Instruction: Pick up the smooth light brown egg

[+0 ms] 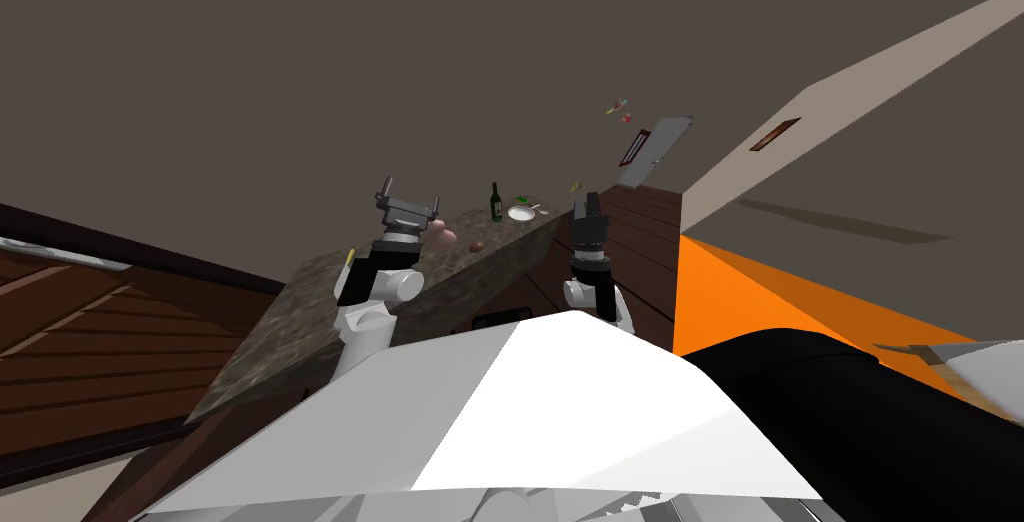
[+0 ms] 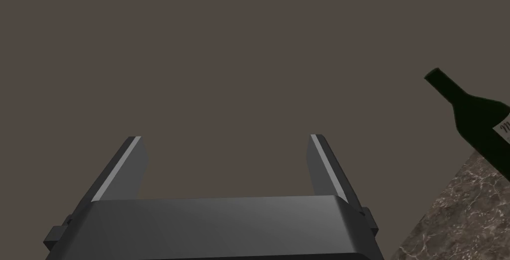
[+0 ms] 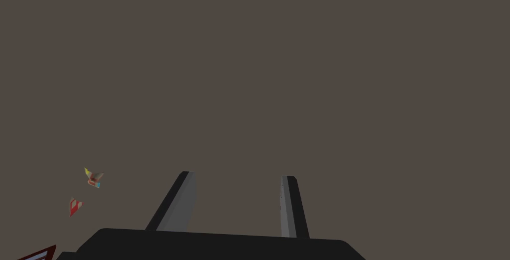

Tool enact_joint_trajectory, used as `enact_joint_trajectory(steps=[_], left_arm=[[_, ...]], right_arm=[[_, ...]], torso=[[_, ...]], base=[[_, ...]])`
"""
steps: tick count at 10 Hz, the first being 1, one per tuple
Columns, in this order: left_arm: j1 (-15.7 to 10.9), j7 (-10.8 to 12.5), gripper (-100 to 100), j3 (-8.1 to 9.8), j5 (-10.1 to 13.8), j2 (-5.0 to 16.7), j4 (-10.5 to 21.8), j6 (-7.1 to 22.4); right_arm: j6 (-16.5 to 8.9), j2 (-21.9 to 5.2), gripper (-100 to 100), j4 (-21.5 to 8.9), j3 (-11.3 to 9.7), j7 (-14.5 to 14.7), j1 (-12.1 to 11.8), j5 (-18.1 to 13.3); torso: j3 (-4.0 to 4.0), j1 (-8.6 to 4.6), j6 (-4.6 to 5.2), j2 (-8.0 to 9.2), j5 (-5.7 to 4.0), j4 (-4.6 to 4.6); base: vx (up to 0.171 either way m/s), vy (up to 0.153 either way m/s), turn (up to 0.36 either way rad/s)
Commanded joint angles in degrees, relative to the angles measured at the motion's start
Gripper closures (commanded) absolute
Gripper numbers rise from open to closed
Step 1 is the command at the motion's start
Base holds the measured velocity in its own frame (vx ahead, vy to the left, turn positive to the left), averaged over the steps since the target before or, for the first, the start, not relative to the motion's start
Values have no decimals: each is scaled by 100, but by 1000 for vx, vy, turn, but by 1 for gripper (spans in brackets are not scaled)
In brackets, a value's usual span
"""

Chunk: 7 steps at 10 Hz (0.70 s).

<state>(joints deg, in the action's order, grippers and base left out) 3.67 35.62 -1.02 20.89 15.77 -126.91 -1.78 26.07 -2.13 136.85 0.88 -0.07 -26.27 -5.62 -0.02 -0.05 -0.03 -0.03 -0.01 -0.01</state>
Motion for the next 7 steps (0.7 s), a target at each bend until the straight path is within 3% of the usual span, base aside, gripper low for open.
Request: enact_joint_trajectory(steps=[1,3,4,5,6,7], left_arm=[[-284,285,-100,-24,238,82,107,286],[-284,285,-100,-24,238,82,107,446],[-548,550,-100,-49,463,155,225,665],[-559,550,-100,-49,463,155,225,819],[-817,788,-100,-75,683,223,350,981],[-834,804,-100,-75,683,223,350,1142]], right_arm=[[0,0,0,0,0,0,0,0],[0,0,0,0,0,0,0,0],[0,0,0,0,0,0,0,0],[0,0,0,0,0,0,0,0],[0,0,0,0,0,0,0,0],[0,0,0,0,0,0,0,0]], torso=[[0,0,0,0,0,0],[0,-2,1,0,-1,0],[1,1,0,2,0,0],[0,-3,3,-1,-1,0],[0,-2,0,0,-1,0],[0,-4,2,-1,-1,0]], base=[[8,-14,-83],[6,-9,-25],[7,-14,-83],[9,-12,-57],[7,-16,-85],[6,-12,-44]])
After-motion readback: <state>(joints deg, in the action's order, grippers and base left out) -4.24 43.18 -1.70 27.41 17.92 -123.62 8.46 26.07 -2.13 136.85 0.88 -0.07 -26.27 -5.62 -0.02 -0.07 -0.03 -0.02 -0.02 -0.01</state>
